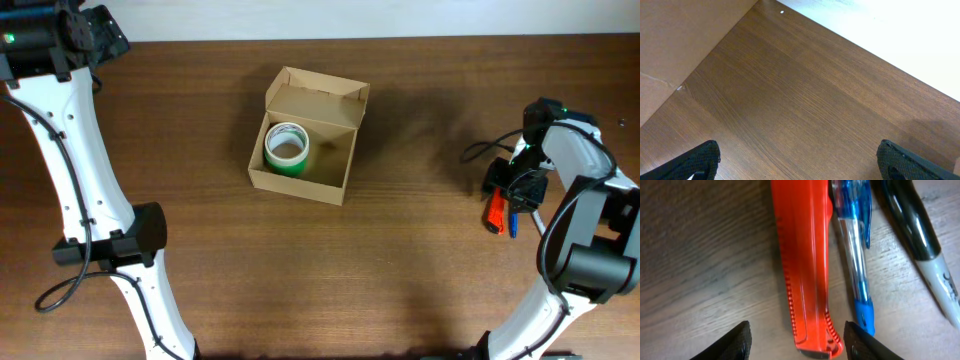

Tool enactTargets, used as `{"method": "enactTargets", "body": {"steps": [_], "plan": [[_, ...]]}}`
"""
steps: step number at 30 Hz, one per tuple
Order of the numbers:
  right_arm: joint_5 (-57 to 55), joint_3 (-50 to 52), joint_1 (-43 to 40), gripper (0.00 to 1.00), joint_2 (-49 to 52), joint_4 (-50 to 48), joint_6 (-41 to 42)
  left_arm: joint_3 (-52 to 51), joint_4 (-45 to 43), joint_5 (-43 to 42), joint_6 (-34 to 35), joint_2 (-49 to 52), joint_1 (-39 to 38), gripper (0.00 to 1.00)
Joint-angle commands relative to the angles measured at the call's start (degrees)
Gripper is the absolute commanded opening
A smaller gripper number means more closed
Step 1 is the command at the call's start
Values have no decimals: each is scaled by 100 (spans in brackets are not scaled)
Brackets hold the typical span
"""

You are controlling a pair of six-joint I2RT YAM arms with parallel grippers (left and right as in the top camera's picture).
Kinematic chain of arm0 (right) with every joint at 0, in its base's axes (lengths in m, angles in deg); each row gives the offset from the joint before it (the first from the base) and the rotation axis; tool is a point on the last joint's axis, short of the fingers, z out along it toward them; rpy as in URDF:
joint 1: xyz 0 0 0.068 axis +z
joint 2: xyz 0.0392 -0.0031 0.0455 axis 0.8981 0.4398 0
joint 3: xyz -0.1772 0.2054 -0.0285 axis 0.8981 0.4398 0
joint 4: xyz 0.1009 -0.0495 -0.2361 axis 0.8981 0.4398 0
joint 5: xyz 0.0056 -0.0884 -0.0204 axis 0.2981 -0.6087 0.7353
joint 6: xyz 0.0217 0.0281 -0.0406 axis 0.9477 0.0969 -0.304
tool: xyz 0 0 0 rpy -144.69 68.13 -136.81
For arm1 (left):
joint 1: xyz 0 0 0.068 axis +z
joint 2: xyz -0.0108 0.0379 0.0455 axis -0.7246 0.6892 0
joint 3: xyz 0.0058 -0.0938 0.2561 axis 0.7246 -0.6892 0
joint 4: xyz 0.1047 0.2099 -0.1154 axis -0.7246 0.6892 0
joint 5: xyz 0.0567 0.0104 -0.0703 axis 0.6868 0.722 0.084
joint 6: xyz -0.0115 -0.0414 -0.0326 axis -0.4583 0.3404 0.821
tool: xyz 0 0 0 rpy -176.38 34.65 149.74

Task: Pack container
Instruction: 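Grasp the orange box cutter with the right gripper and lift it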

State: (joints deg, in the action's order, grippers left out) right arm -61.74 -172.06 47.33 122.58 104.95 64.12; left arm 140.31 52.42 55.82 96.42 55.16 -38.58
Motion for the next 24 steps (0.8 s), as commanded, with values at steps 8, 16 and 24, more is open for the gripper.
{"method": "enactTargets", "body": {"steps": [8,16,24], "plan": [[-131,-72,-39,61,378,-372,-68,-15,2,59,-48,-76,20,100],[-229,-72,-118,37,577,-407,-66,-15,2,59,-48,-76,20,100],[-94,-186,-105,4,570,-291,-116,-15,4,59,-48,-76,20,100]]}}
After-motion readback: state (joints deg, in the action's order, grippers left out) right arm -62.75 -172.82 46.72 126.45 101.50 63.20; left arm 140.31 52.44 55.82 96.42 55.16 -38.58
